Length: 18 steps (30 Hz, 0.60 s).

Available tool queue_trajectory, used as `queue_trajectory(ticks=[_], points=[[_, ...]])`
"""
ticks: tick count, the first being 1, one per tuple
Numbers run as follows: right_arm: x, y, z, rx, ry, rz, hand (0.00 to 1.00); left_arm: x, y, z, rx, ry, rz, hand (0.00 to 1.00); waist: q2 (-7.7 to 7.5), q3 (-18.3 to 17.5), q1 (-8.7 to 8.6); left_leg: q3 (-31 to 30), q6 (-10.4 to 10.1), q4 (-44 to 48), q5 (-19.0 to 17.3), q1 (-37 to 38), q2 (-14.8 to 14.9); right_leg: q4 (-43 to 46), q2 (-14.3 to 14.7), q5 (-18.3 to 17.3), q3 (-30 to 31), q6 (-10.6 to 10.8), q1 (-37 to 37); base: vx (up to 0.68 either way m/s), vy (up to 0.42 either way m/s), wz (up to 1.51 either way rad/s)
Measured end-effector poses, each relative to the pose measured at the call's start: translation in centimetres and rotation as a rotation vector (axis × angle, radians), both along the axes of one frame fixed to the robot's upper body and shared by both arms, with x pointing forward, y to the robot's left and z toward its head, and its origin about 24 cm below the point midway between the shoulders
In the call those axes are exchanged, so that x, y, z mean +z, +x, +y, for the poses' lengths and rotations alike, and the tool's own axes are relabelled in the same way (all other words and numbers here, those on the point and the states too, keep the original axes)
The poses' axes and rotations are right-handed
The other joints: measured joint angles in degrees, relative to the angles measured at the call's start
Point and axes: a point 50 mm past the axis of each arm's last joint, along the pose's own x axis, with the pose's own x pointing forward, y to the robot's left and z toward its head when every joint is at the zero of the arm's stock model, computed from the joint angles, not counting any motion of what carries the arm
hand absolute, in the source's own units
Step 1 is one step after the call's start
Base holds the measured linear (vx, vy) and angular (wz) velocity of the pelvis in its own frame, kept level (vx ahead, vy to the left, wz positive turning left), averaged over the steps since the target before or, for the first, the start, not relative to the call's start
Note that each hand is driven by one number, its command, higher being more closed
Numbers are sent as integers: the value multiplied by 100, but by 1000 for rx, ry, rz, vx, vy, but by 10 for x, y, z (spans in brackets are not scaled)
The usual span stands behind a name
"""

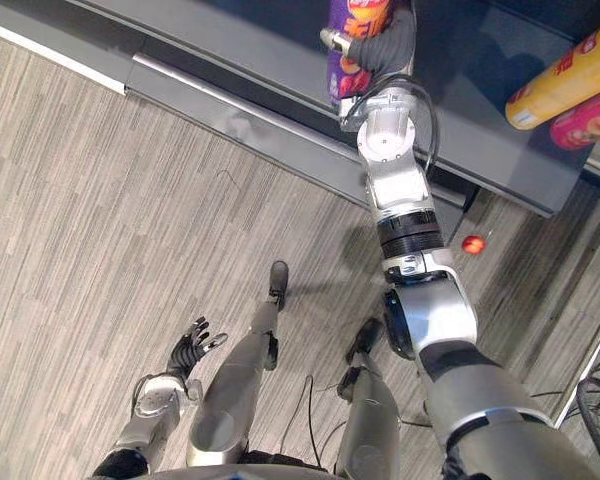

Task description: Put the gum and the chips on the shelf.

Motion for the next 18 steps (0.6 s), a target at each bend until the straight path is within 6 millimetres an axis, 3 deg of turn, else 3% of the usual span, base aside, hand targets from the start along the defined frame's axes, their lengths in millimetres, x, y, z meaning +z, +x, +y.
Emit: queue_trajectory(ticks=[1, 8, 18], points=[[4, -4, 1, -38, -15, -37, 100, 2, 4, 0, 5, 4, -12, 0, 1, 1, 0, -46, -97, 0, 72, -82, -14, 46, -4, -3, -1, -4, -93, 26, -5, 3], [-4, -13, -3, -160, -7, -100, 100, 6, 9, 0, 32, 8, -32, 0, 46, 47, 24, -193, -107, -1, 86, -320, -24, 458, -88, -161, 33, -10, -506, -3, 2, 1], [5, -23, -3, -155, 15, -166, 100, 11, 17, -5, 48, -28, -65, 0, 111, 78, 134, -209, -139, -3, 54, -597, -11, 890, -165, -256, 143, -4, -1009, -9, 0, -3]])
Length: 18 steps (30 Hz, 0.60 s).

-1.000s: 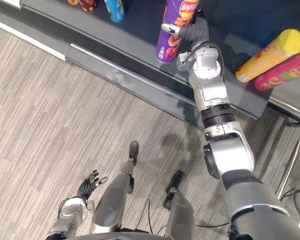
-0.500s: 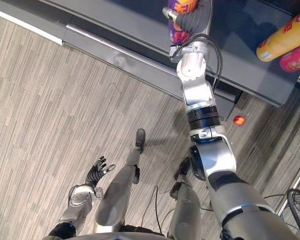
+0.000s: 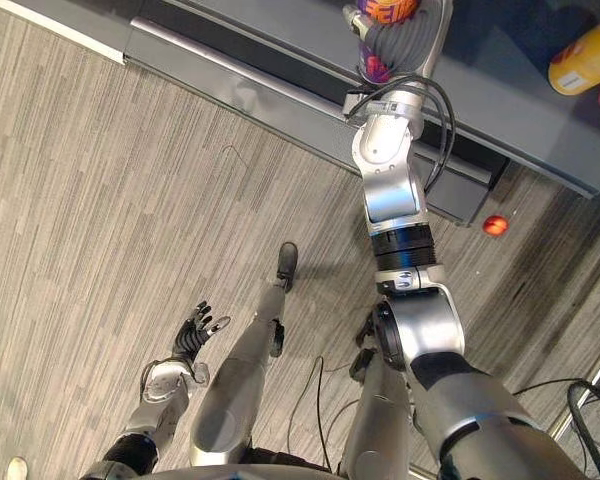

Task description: Put the gum and the chips on the shelf.

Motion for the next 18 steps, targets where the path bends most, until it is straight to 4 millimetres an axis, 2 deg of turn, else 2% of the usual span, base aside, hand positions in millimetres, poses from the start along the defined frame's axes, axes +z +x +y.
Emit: queue_trajectory(ticks=[6, 9, 11, 17, 18], points=[[-5, 0, -4, 6, 16, 12, 100, 1, 1, -3, 21, -39, -4, 0, 3, 1, 26, 17, 60, 1, 49, -180, -14, 192, -46, -84, 39, -7, -281, 28, -6, 0], [1, -5, -4, 14, 20, -23, 100, 2, 3, -6, 23, -55, -17, 0, 4, 1, 24, 23, 60, 2, 51, -272, -26, 270, -72, -141, 51, -11, -410, 59, -8, 2], [6, -9, -5, 13, 17, -49, 100, 5, 6, -7, 22, -58, -28, 0, 69, 28, 27, 27, 60, 2, 52, -279, -46, 335, -109, -200, 54, -7, -445, 44, -7, 3], [10, -12, -5, 22, 25, -76, 100, 5, 6, -11, 22, -72, -34, 0, 91, 20, 59, 61, 59, 2, 53, -320, -53, 387, -120, -221, 201, -11, -582, 34, -8, -7], [13, -14, -5, 23, 26, -87, 100, 7, 7, -13, 22, -78, -43, 0, 103, 13, 46, 60, 4, 2, 90, -369, -55, 389, -123, -220, 207, -11, -634, 9, 2, -4]])
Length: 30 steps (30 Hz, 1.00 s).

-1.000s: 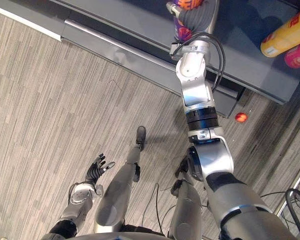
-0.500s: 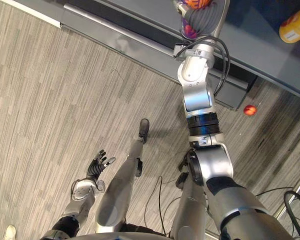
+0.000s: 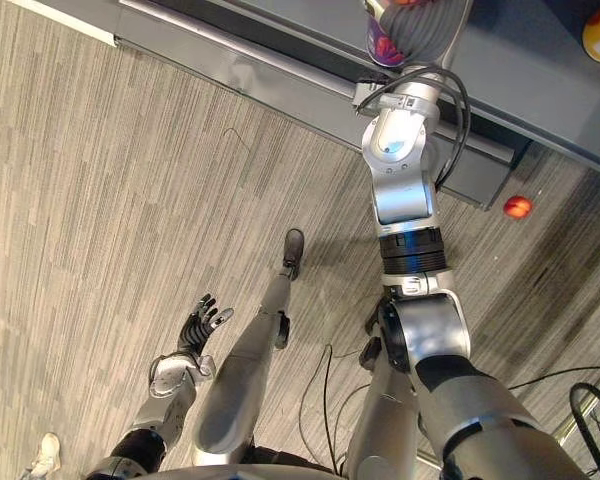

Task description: Put the gum and the chips on the shelf.

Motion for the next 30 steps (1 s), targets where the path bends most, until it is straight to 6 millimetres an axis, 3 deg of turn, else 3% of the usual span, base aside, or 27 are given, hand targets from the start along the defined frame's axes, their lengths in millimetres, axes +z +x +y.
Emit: queue_trajectory(ticks=[5, 12, 17, 25, 30], points=[[14, -4, -6, 1, 5, -38, 100, 2, 2, -5, 2, -21, -13, 0, 30, -1, 33, 1, -19, 0, 14, -31, 13, 55, 4, 0, 41, -1, -80, 2, 0, -2], [56, -18, -12, -5, 28, -171, 100, 2, 2, -6, -7, -20, -15, 0, 39, -3, 59, -35, -18, 0, 19, -34, 7, 93, 1, 0, 43, -2, -93, 0, 0, 0], [80, -27, -21, -46, 5, -231, 100, 4, 4, -10, -40, -15, -22, 0, 272, -12, 137, -162, -63, 0, 119, -291, -26, 200, -37, -2, 5, -3, -343, -4, 7, 6], [79, -18, -30, -80, -11, -184, 100, 8, 8, -13, -45, -39, -40, 0, 446, -5, 223, -204, -95, -1, 197, -537, -87, 411, -119, -12, 89, -6, -716, -5, 3, 1], [81, -21, -32, -88, -17, -197, 100, 14, 13, -12, -47, -35, -72, 0, 457, -13, 309, -198, -172, -2, 128, -736, -82, 608, -143, -19, 170, -7, -1049, -25, 10, -4]])
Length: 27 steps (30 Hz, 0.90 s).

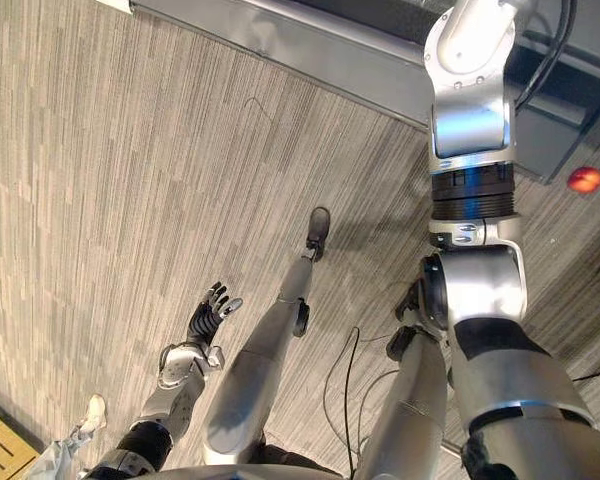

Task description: Put the gum and the chips on the shelf.

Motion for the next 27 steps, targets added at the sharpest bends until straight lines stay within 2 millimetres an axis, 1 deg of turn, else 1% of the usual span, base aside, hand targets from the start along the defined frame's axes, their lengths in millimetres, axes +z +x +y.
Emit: queue_trajectory(ticks=[8, 10, 13, 14, 16, 20, 27], points=[[1, -10, 5, 21, -22, -61, 100, 9, 5, 0, 22, -38, -41, 0, 3, -2, 52, 38, 8, -1, -20, -135, 8, 171, -8, -74, 98, -10, -243, 1, -3, -1], [0, -13, 6, 27, -27, -76, 100, 11, 7, -1, 23, -41, -53, 0, 3, -2, 55, 46, 58, 0, 22, -153, 12, 209, -8, -106, 99, -23, -275, 9, -12, 2], [-1, -13, 6, 30, -29, -80, 100, 12, 7, -1, 26, -44, -57, 0, 4, -3, 52, 71, 75, 0, 38, -152, 11, 288, -14, -167, 119, -26, -297, 17, -25, 5], [-1, -13, 6, 30, -27, -82, 0, 12, 7, -1, 32, -48, -57, 0, 3, -3, 54, 76, 76, 0, 39, -151, 19, 295, -7, -174, 121, -37, -300, 0, 0, 0], [-2, -12, 6, 29, -25, -76, 0, 12, 7, -3, 35, -57, -56, 0, 3, -3, 54, 90, 76, 0, 39, -151, 23, 296, -3, -175, 127, -38, -304, 0, 0, 0], [-15, -5, 4, 22, -16, -24, 0, 12, 7, -5, 38, -66, -57, 0, 3, -3, 25, 115, 76, 0, 40, -148, 23, 296, -6, -175, 137, -38, -305, 0, 0, 0], [-18, -3, 10, 45, -9, -15, 0, 12, 7, -4, 43, -66, -57, 0, 3, -3, -34, 152, 84, 0, 48, -103, 28, 332, -7, -174, 164, -39, -295, 0, 0, 0]])
